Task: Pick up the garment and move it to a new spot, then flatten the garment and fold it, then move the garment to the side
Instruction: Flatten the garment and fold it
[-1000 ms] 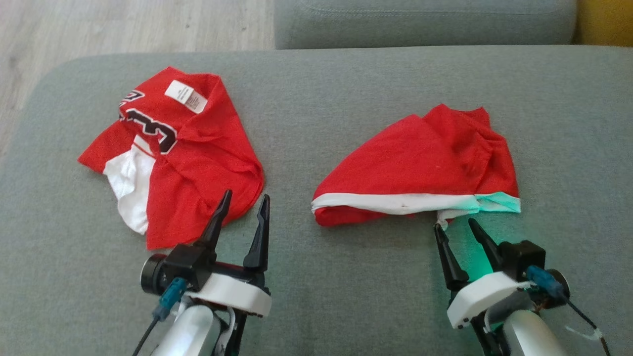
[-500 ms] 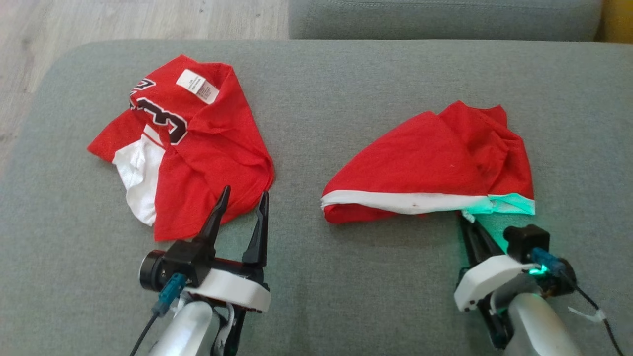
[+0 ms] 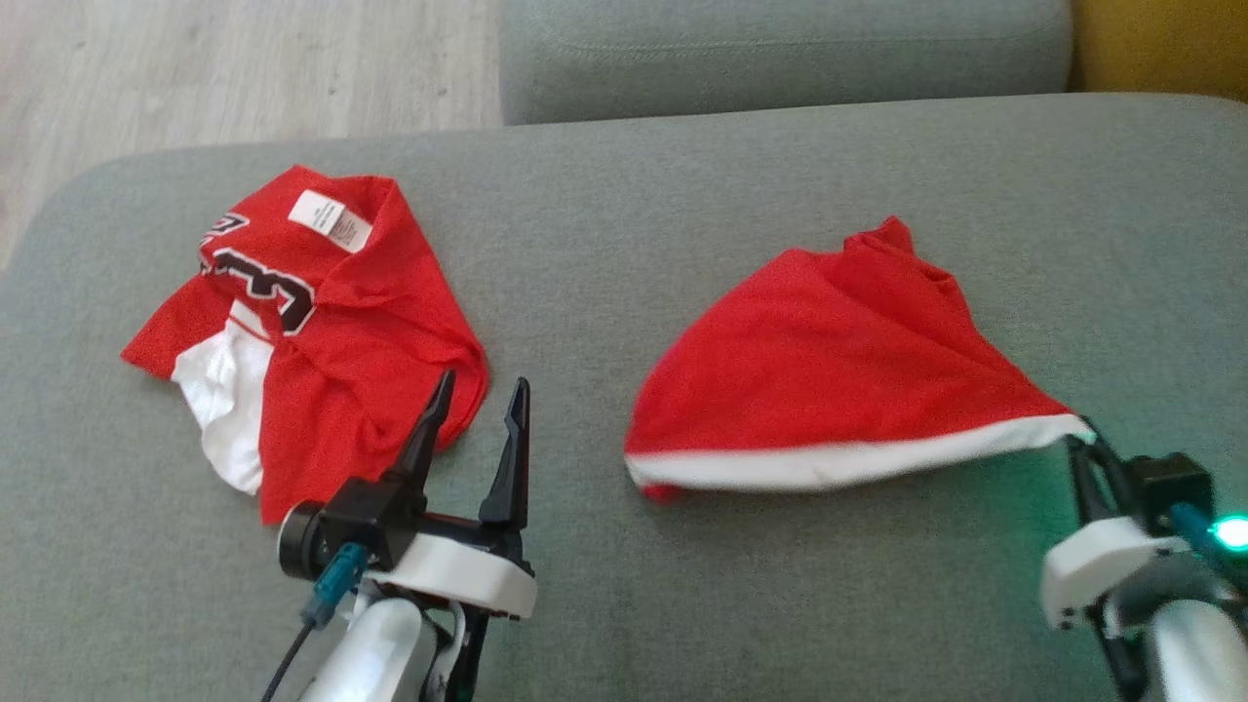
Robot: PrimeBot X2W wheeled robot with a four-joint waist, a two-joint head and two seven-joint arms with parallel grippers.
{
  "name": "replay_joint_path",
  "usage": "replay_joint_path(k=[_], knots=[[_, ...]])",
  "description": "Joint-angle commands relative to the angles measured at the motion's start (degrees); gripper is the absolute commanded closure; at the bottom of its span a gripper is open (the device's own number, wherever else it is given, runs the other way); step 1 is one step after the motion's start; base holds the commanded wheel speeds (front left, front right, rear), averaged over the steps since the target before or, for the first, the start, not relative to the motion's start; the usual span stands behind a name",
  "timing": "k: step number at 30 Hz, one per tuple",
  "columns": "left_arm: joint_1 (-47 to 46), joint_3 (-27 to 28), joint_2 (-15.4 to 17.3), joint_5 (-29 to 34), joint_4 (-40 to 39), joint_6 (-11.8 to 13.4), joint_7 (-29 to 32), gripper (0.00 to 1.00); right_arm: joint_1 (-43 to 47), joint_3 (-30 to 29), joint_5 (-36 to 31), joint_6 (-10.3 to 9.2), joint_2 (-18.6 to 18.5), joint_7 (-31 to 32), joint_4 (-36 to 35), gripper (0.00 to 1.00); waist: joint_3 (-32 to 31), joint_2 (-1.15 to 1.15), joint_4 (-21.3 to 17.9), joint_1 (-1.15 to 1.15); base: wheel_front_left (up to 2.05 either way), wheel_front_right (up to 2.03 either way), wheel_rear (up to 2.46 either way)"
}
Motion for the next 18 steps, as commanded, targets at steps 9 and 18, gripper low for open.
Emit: replay_joint_path(k=[9,18], knots=[[-0.8,2.0,-0.6,1.1,-1.3,-0.6,-0.5,0.0,3.8,-2.1,-2.3,-0.04,-5.5,7.4,-8.2,0.0,-1.2,0.0,-1.6,0.0,0.0,0.0,0.0],[-0.4,2.2,-1.0,1.6,-1.0,-1.2,-0.5,0.0,4.5,-12.4,-3.3,-0.04,-0.2,3.9,-15.1,0.0,-1.5,0.0,-2.0,0.0,0.0,0.0,0.0]])
